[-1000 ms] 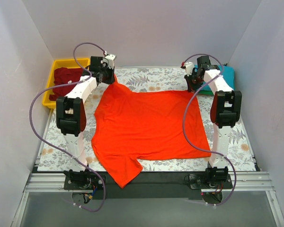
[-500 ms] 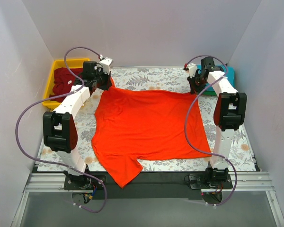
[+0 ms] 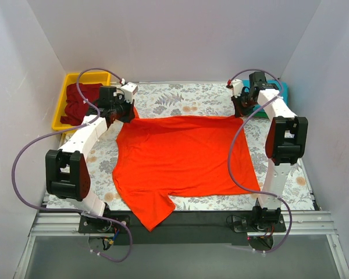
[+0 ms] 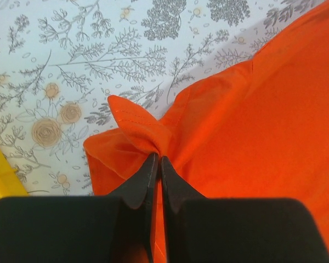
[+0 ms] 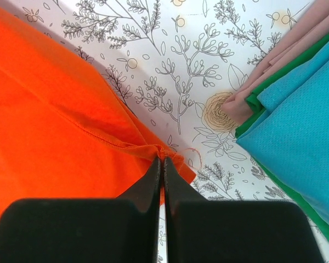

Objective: Fold and stack the t-shirts
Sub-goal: Fold the tshirt

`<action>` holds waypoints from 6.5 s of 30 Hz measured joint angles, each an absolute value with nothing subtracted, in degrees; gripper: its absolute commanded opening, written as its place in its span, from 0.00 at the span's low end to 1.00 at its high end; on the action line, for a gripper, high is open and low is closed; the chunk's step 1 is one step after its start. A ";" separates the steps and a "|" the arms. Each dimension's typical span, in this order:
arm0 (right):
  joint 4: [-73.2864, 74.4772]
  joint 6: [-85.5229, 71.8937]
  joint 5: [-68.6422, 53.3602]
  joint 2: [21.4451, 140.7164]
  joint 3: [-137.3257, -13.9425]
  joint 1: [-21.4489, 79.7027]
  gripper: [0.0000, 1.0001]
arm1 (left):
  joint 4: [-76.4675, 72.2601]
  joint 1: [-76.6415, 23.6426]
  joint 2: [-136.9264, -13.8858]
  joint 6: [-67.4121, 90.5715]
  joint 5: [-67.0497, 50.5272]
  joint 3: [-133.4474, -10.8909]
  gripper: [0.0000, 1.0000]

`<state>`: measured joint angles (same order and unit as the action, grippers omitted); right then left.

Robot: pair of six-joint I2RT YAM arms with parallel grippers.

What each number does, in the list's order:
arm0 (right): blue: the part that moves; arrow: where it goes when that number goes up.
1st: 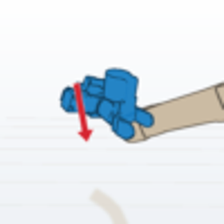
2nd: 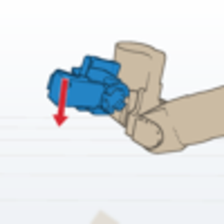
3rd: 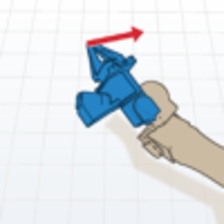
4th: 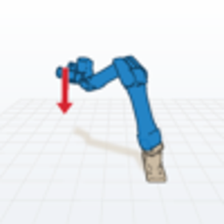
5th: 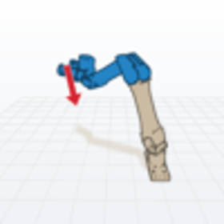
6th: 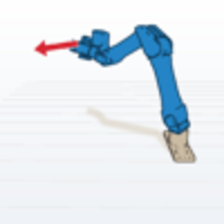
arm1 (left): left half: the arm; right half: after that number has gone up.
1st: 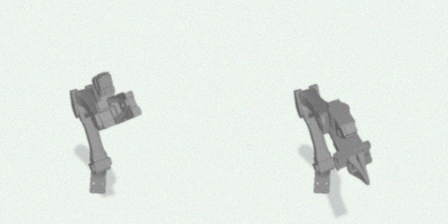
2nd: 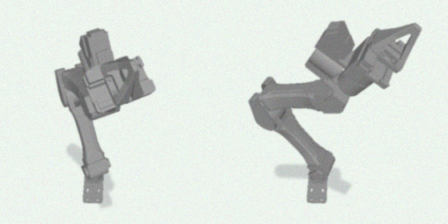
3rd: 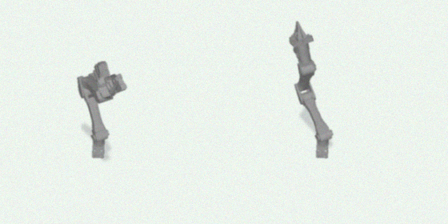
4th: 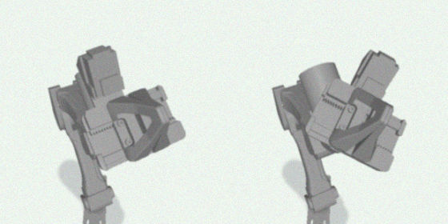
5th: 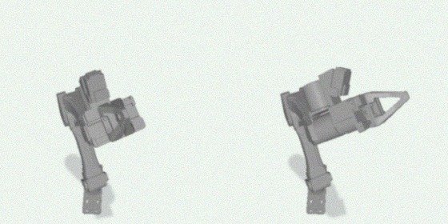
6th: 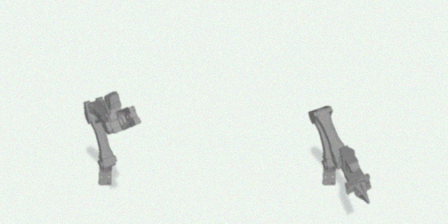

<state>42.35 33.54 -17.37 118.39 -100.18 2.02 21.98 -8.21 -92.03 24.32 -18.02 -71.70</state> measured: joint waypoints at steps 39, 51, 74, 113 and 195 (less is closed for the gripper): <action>41.85 38.79 -17.82 112.95 -82.91 1.45 0.01 | 22.41 -8.23 -85.32 23.77 -17.04 -50.28 0.00; 41.85 39.53 -17.80 112.95 -81.43 1.45 0.08 | 21.76 -8.38 -86.11 23.73 -17.47 -47.55 0.00; 46.17 26.09 -30.15 117.67 -106.21 17.80 0.30 | 29.85 -0.58 -92.75 31.73 -29.56 -58.67 0.34; 24.77 -2.00 -40.64 142.30 -120.22 38.65 0.43 | 30.87 3.60 -95.53 37.30 -29.02 -56.84 0.38; 42.78 25.50 -17.23 112.64 -88.90 2.26 0.49 | 28.12 5.41 -111.35 34.54 -24.36 -73.73 0.54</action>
<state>42.78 25.50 -17.23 112.64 -88.90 2.26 28.12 5.41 -111.35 34.54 -24.36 -73.73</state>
